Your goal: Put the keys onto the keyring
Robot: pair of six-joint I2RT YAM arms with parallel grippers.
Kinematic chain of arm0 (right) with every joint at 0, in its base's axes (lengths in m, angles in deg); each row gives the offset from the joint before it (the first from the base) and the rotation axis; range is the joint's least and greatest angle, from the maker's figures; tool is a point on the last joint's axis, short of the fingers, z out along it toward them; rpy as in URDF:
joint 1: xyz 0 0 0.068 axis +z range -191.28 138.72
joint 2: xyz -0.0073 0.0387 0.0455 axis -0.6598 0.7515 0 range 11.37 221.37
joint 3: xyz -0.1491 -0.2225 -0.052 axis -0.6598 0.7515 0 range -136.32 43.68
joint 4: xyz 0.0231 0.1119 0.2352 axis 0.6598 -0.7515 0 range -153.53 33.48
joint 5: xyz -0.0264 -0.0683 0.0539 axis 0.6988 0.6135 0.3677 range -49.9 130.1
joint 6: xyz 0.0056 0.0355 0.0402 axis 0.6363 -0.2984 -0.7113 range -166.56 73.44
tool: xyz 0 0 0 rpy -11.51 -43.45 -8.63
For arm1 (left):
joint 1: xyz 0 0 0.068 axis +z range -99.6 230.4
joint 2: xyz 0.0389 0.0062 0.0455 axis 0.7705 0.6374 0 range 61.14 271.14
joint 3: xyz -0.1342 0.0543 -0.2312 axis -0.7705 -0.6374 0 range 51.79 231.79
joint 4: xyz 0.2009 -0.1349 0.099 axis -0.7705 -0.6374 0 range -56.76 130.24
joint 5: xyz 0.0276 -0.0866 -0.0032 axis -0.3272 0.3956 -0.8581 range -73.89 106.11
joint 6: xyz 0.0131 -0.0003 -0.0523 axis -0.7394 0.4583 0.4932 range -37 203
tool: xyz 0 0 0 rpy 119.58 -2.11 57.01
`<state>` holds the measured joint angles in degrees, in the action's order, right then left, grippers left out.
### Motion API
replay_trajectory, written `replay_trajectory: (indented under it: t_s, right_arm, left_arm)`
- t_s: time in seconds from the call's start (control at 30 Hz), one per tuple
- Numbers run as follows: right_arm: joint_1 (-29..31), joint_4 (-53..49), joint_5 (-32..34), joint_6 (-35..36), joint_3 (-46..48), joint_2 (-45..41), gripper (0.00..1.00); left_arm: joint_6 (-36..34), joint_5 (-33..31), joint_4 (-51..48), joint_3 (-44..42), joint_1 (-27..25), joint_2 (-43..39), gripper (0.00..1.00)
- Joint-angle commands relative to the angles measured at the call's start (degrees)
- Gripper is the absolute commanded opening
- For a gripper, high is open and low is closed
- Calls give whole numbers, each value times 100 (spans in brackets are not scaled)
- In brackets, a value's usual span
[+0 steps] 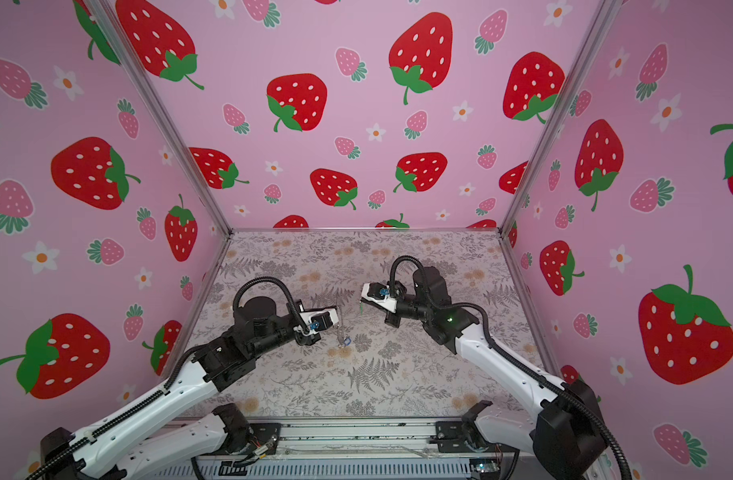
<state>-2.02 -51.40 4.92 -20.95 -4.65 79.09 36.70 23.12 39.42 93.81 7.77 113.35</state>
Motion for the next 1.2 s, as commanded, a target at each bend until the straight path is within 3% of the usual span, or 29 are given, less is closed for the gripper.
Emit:
replay_trajectory:
  t_s: [0.0,0.57,1.17]
  right_arm:
    - [28,131,-311,-320,78,-178,0]
    - [589,357,-444,-827,-68,-113,0]
    - [748,586,-25,-868,-57,-189,0]
  left_arm:
    - [-284,-627,354,105,-136,85,0]
    - [-269,-477,718,50,-279,9,0]
    - [-491,-597,719,-1,-500,-114,0]
